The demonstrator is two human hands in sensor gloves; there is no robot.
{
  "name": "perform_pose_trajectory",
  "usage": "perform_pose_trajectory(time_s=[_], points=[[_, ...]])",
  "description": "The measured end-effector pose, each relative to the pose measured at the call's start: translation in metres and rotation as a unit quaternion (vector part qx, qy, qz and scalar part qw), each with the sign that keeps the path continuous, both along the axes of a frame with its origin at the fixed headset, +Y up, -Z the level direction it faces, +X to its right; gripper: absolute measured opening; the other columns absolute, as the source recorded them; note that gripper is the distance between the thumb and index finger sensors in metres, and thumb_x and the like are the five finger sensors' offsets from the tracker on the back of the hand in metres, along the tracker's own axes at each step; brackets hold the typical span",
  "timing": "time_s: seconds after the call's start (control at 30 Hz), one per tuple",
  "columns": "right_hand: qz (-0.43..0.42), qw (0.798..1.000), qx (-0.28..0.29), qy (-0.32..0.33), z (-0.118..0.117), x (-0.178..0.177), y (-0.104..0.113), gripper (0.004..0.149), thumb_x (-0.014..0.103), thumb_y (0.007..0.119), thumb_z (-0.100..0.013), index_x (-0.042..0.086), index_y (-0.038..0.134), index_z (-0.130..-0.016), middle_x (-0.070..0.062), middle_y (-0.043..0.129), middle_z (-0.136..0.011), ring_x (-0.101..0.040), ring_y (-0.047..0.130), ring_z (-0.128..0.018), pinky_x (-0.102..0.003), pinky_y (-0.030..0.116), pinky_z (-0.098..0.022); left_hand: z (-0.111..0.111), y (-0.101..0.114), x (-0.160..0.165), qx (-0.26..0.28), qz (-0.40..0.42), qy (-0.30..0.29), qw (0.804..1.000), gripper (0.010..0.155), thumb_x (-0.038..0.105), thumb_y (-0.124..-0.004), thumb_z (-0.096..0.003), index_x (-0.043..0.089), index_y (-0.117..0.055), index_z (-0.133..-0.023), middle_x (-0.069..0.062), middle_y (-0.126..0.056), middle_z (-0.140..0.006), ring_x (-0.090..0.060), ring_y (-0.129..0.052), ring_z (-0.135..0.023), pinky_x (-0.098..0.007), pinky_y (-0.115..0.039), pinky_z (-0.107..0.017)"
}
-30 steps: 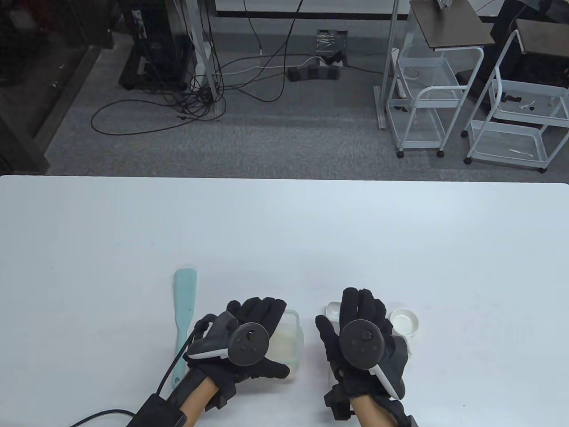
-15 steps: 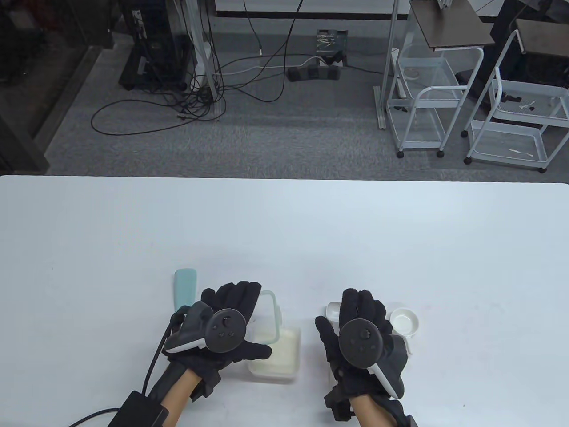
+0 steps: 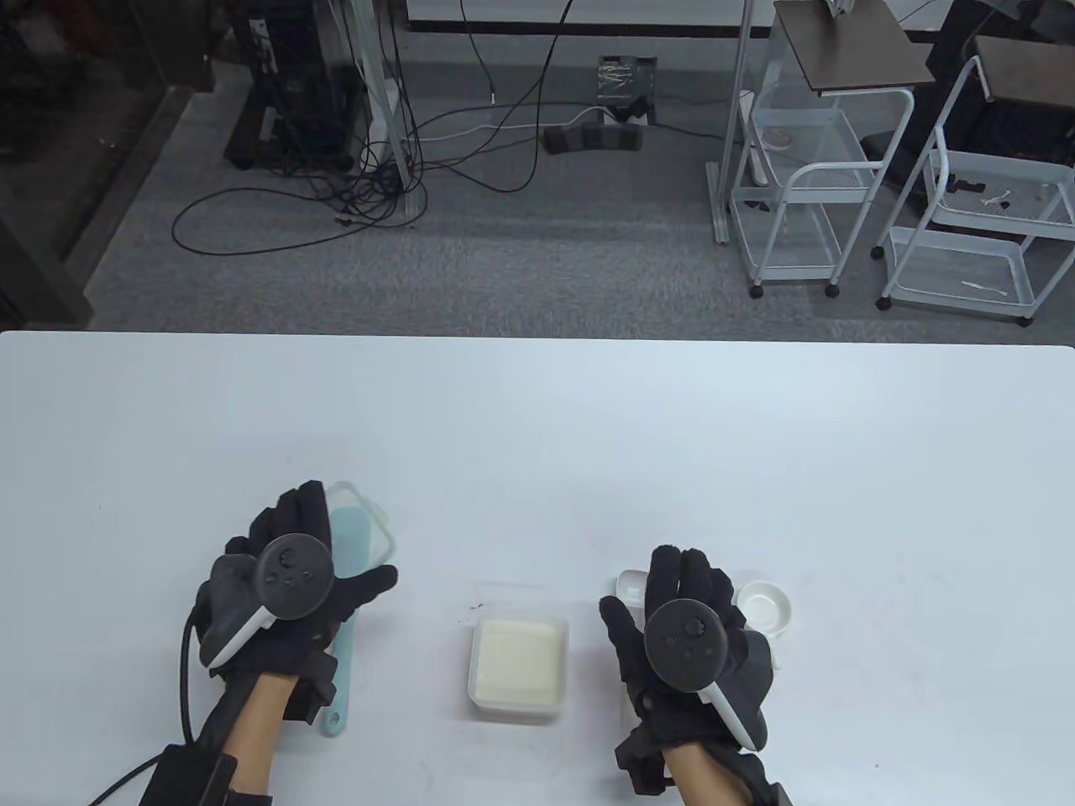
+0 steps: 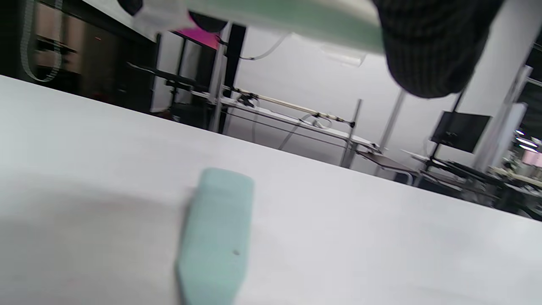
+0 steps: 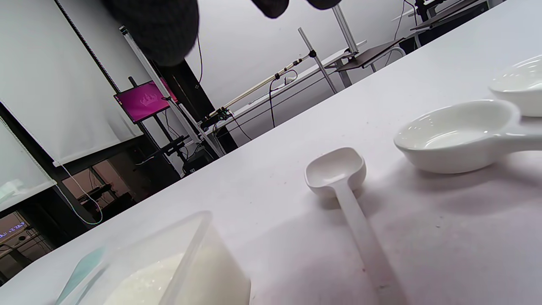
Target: Scoop white sugar with coffee spoon and level it off using dessert spatula
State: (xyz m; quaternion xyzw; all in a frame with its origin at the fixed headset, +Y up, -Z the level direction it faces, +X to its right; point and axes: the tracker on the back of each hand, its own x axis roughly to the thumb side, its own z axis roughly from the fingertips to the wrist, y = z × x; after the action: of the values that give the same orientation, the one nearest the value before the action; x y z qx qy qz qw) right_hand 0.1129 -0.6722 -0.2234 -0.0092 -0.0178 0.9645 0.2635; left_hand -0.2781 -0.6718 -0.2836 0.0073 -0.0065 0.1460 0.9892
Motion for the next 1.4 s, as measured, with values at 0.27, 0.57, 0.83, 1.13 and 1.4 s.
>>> perform_pose_trajectory(time_s=[0.27, 0.57, 0.83, 1.13, 1.4], points=[[0.0, 1.0, -0.003, -0.004, 0.0, 0.002, -0.001, 0.08, 0.043, 0.071, -0.059, -0.003, 0.035, -0.113, -0.04, 0.027, -0.114, -0.072, 0.032, -0.098, -0.087, 0.035, -0.064, -0.008, -0.041, -0.057, -0.069, -0.017, 0.115, 0.991, 0.123, 0.071, -0.079, -0.0486, -0.008, -0.023, -0.123, -0.042, -0.033, -0.126, -0.072, -0.044, -0.104, -0.087, -0.039, -0.065], [0.004, 1.0, -0.012, -0.002, -0.001, 0.002, -0.002, 0.08, 0.043, 0.071, -0.059, -0.003, 0.034, -0.113, -0.04, 0.026, -0.114, -0.072, 0.031, -0.098, -0.087, 0.035, -0.064, -0.012, -0.071, -0.071, -0.14, 0.0, 0.112, 0.984, 0.123, 0.071, -0.079, -0.048, -0.007, -0.022, -0.124, -0.041, -0.032, -0.126, -0.071, -0.043, -0.105, -0.086, -0.039, -0.066], [0.015, 1.0, -0.017, 0.007, -0.001, -0.001, -0.002, 0.081, 0.044, 0.071, -0.059, -0.003, 0.034, -0.113, -0.04, 0.026, -0.114, -0.072, 0.031, -0.098, -0.087, 0.035, -0.064, -0.01, -0.091, -0.073, -0.229, -0.037, 0.107, 0.967, 0.122, 0.07, -0.074, -0.0494, -0.007, -0.013, -0.123, -0.042, -0.023, -0.125, -0.071, -0.035, -0.106, -0.086, -0.036, -0.067], [0.011, 1.0, -0.017, 0.007, -0.001, -0.001, -0.002, 0.081, 0.044, 0.071, -0.059, -0.003, 0.033, -0.113, -0.04, 0.025, -0.114, -0.072, 0.03, -0.098, -0.087, 0.035, -0.064, -0.011, -0.084, -0.071, -0.203, -0.068, 0.097, 0.972, 0.124, 0.072, -0.076, -0.0463, -0.007, -0.019, -0.124, -0.041, -0.025, -0.125, -0.071, -0.038, -0.106, -0.086, -0.037, -0.066], [0.007, 1.0, -0.017, 0.006, -0.002, 0.0, -0.002, 0.081, 0.044, 0.071, -0.059, -0.003, 0.033, -0.113, -0.04, 0.025, -0.114, -0.072, 0.03, -0.098, -0.087, 0.035, -0.064, -0.009, -0.037, -0.037, -0.113, -0.043, 0.033, 0.992, 0.122, 0.073, -0.074, -0.0467, -0.006, -0.02, -0.124, -0.041, -0.025, -0.126, -0.071, -0.038, -0.106, -0.086, -0.037, -0.066]])
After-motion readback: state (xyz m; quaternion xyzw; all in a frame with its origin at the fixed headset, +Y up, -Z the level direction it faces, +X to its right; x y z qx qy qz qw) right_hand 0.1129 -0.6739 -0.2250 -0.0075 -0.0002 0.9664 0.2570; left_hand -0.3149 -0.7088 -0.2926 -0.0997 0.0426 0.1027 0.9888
